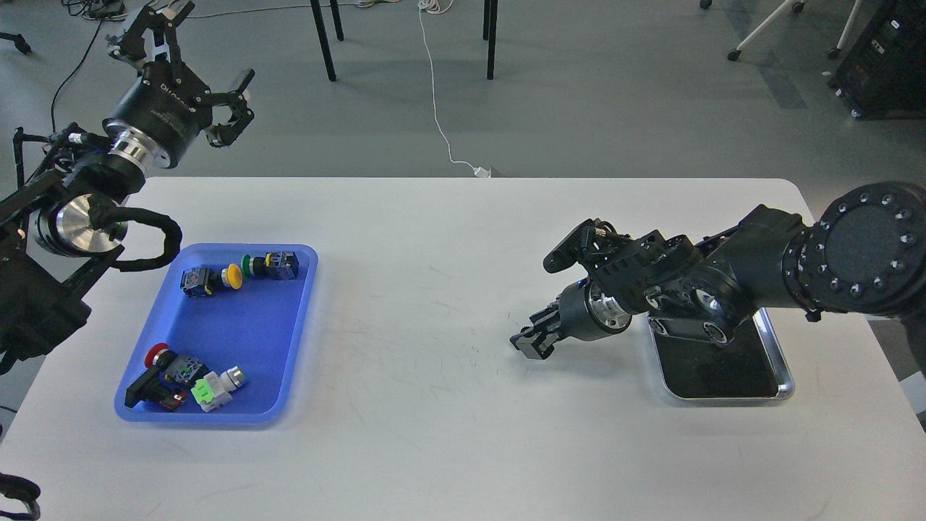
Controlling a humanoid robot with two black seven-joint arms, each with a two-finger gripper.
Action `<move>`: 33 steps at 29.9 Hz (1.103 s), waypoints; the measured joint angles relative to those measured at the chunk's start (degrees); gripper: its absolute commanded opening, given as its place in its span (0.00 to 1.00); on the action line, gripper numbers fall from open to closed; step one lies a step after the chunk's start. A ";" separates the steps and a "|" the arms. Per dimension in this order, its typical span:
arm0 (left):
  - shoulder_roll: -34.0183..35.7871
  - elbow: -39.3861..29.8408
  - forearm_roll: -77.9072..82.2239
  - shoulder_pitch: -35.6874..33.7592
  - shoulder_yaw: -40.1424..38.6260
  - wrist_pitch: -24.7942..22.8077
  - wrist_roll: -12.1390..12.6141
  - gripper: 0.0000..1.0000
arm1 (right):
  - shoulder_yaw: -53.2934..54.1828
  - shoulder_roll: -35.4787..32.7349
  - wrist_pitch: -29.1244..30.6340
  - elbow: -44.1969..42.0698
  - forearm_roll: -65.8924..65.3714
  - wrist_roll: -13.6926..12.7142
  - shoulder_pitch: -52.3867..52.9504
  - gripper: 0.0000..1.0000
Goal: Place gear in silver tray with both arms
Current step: 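Grasp the black gear with the right gripper and lift it, then lower the gear into the silver tray and open the right gripper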
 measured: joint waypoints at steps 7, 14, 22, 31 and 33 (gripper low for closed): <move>0.04 0.00 0.00 0.01 0.00 -0.09 0.00 0.98 | 0.17 0.03 0.04 -0.03 0.26 0.01 -0.02 0.23; 0.05 0.01 0.02 0.10 0.00 -0.09 0.00 0.98 | 0.13 0.05 -0.18 -0.20 0.23 -0.01 -0.02 0.11; 0.23 0.02 0.03 0.10 0.00 -0.09 0.00 0.97 | 0.07 0.04 -0.92 -0.61 0.37 -0.19 1.06 0.11; 1.67 0.00 0.01 0.10 0.00 -0.51 0.00 0.97 | 1.26 -11.70 -0.98 2.83 -0.09 0.00 7.66 0.11; 1.67 -0.04 0.00 0.09 0.00 -0.54 0.00 0.97 | 1.24 -15.67 -0.95 4.77 -1.06 0.01 8.17 0.11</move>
